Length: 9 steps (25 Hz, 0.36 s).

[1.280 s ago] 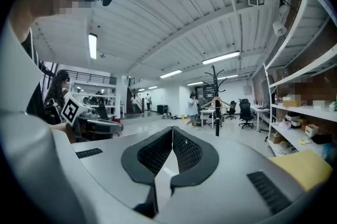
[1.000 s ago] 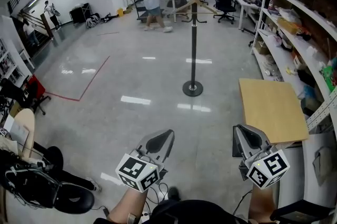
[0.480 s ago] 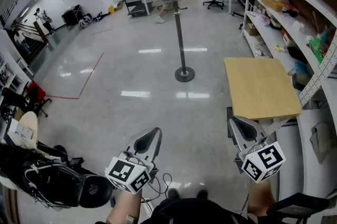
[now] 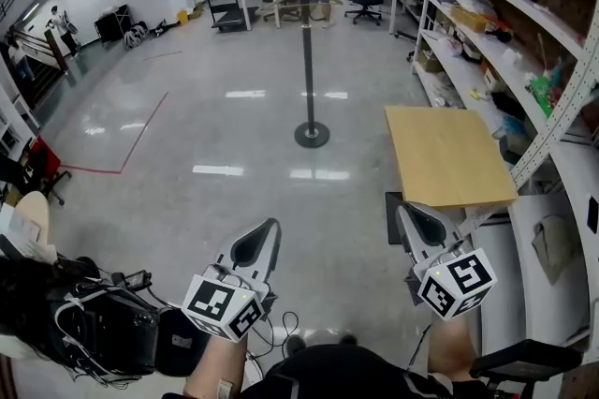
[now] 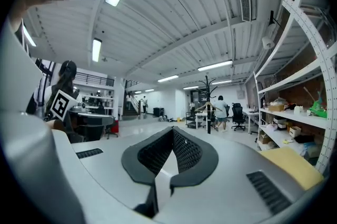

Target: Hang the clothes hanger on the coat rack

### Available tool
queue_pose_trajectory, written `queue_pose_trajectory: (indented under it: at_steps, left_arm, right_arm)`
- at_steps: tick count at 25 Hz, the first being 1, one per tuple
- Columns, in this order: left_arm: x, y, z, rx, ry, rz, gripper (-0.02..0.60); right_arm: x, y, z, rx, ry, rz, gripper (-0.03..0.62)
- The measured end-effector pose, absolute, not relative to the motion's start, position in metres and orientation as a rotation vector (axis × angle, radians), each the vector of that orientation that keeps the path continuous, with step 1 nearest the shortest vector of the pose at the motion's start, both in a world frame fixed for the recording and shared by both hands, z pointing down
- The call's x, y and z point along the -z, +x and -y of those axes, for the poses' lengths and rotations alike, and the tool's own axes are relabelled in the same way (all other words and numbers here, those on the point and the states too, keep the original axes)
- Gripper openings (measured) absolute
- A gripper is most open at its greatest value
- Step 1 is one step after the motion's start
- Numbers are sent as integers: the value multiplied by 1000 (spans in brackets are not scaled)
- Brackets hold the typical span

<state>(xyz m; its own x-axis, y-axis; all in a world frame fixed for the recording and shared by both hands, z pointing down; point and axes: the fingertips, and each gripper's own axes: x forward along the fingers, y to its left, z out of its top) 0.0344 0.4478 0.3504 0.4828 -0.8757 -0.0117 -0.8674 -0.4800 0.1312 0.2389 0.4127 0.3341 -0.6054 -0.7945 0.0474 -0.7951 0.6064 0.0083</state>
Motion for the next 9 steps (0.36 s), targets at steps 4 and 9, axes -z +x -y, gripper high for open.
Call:
queue_pose_trajectory:
  at_steps: [4,9]
  left_arm:
    - [-349,30,-450,132,2618,1534,0]
    - [-350,35,-446,145,2629,1519,0]
  right_arm:
    - [-333,231,-416,-17,1364,2769,8]
    - [-333,232,-409,-14,1375,2770,8]
